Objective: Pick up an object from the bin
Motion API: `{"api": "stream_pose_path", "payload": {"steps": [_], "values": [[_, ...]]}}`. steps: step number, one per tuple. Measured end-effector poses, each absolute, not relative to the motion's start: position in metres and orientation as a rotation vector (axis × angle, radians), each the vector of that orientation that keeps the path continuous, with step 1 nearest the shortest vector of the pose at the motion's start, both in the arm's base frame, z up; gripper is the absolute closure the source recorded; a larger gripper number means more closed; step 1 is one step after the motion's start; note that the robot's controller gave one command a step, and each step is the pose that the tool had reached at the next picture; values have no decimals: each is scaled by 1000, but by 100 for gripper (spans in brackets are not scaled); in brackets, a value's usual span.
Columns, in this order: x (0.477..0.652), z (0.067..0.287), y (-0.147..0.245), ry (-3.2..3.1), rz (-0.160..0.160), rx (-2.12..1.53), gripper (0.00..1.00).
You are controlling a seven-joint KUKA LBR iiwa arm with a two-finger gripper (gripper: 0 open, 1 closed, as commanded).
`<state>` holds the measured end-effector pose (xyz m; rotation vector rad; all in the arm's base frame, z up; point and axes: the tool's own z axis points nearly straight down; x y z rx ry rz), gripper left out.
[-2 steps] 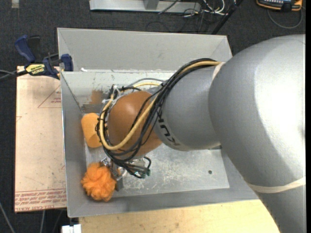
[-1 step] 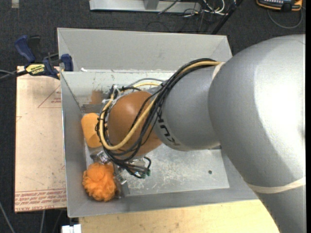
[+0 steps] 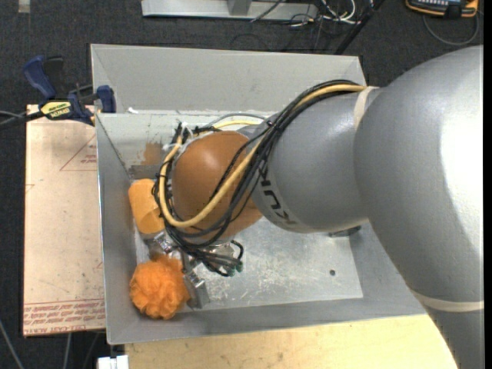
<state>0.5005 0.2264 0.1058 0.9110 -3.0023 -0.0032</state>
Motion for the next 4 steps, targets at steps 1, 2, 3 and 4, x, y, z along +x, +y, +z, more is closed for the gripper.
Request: {"api": "stream_pose_path", "payload": {"steps": [1,2,3,4], "values": [[500,75,249,-2957,4,1103,100],[500,75,249,-2958,3,1102,100],[495,123,249,-2958,-1,1081,100],[506,125,249,-2978,-4,1064,100]]}}
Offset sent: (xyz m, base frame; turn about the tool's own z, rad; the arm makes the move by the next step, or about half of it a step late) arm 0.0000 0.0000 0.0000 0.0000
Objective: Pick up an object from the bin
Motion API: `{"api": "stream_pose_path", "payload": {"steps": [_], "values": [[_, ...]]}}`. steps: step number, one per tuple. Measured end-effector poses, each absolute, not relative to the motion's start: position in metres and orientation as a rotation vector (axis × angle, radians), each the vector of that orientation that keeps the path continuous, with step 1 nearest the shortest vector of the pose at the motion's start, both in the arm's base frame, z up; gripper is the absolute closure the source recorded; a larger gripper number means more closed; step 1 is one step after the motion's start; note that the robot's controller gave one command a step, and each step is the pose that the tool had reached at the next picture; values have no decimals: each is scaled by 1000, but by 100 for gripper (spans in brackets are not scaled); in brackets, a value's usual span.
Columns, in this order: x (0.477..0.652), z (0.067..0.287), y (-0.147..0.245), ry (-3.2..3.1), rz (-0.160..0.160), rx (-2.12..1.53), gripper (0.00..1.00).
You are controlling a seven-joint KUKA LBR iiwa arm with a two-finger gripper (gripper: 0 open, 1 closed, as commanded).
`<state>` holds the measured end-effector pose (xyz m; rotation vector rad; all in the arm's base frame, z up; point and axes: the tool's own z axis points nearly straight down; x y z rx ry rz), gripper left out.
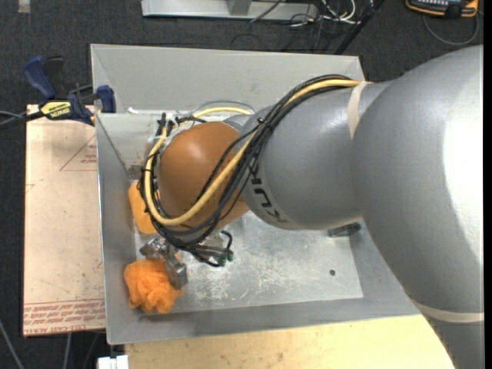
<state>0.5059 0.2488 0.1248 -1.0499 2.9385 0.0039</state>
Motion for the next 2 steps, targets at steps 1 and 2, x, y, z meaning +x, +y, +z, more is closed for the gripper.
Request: {"api": "stream_pose_path", "payload": {"steps": [1,2], "values": [[494,150,245,2954,1,-1068,100],[495,166,246,2945,2,-1073,100]]}}
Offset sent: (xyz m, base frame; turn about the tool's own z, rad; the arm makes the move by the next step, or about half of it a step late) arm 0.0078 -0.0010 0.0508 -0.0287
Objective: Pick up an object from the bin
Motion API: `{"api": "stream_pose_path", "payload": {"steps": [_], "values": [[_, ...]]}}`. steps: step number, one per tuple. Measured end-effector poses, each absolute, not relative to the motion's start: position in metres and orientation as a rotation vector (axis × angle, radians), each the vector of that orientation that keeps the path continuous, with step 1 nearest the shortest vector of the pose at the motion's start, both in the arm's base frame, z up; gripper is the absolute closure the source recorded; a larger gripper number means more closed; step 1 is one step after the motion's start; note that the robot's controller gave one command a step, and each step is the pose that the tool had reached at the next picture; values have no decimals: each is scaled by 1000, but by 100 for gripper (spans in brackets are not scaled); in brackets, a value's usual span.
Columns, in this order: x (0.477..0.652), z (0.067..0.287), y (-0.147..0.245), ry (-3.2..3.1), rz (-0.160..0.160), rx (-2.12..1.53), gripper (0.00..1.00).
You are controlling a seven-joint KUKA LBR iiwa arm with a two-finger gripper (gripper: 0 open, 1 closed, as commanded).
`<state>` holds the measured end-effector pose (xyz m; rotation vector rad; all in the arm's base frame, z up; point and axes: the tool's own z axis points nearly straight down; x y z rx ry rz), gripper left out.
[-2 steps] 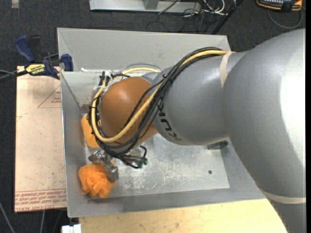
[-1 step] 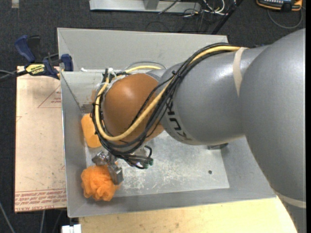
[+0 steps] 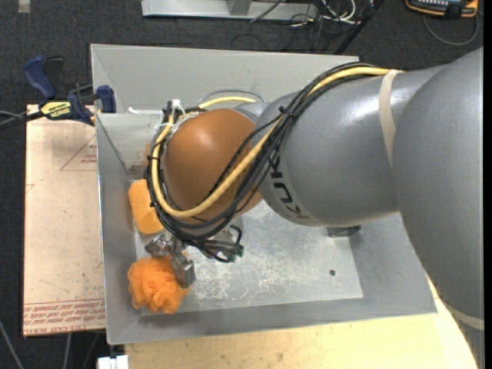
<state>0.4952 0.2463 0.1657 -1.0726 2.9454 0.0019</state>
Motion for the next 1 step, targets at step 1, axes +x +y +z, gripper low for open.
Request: {"api": "stream_pose_path", "payload": {"steps": [1], "values": [[503,167,250,2876,3,-1225,100]]}}
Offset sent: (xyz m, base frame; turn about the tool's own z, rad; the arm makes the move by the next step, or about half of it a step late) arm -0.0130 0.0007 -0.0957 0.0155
